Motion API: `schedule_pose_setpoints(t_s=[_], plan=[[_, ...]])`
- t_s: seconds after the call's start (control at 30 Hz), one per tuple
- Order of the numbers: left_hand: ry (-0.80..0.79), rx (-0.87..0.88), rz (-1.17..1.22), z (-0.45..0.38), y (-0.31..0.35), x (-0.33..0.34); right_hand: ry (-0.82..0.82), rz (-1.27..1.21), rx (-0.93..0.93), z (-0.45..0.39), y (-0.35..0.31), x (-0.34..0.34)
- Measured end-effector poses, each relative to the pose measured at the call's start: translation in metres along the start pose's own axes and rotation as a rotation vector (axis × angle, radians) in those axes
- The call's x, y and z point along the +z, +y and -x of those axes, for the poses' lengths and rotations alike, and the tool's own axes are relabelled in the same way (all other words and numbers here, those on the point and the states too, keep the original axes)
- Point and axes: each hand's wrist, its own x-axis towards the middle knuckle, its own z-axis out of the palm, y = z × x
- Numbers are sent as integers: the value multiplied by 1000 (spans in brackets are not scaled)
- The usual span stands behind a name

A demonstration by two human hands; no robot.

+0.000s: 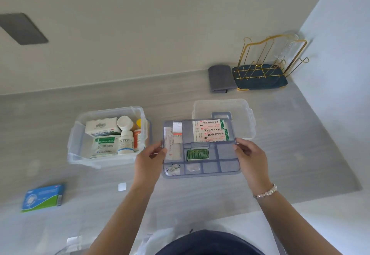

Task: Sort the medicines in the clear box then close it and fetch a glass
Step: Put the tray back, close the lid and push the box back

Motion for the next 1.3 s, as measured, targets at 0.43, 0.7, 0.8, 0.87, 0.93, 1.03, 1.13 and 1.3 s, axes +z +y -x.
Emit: schedule_pose_setpoints(t_s=[0.43,0.7,0.8,0.87,0.93,1.03,1.13,1.3], plan=[[194,79,160,-32,7,-156,-152,-216,-134,28,-101,119],[223,103,18,-80,2,-212,-122,-129,-123,33,-124,196],[239,99,-58,-98,-1,-219,-103,-83,-105,33,-127,214],[226,110,-114,-105,-4,-220,-81,-32,-102,34,-126,222],[224,120,-148,-110,-8,-220,-55,-9,-107,35,-127,227],[245,124,-170,-114,-12,-219,-36,7,-113,35,-127,231],[255,132,-183,-115,-15,-223,-28,30,-106,36,-125,233],[229,109,-225,-115,-26,-230,-29,81,-113,42,-117,237]])
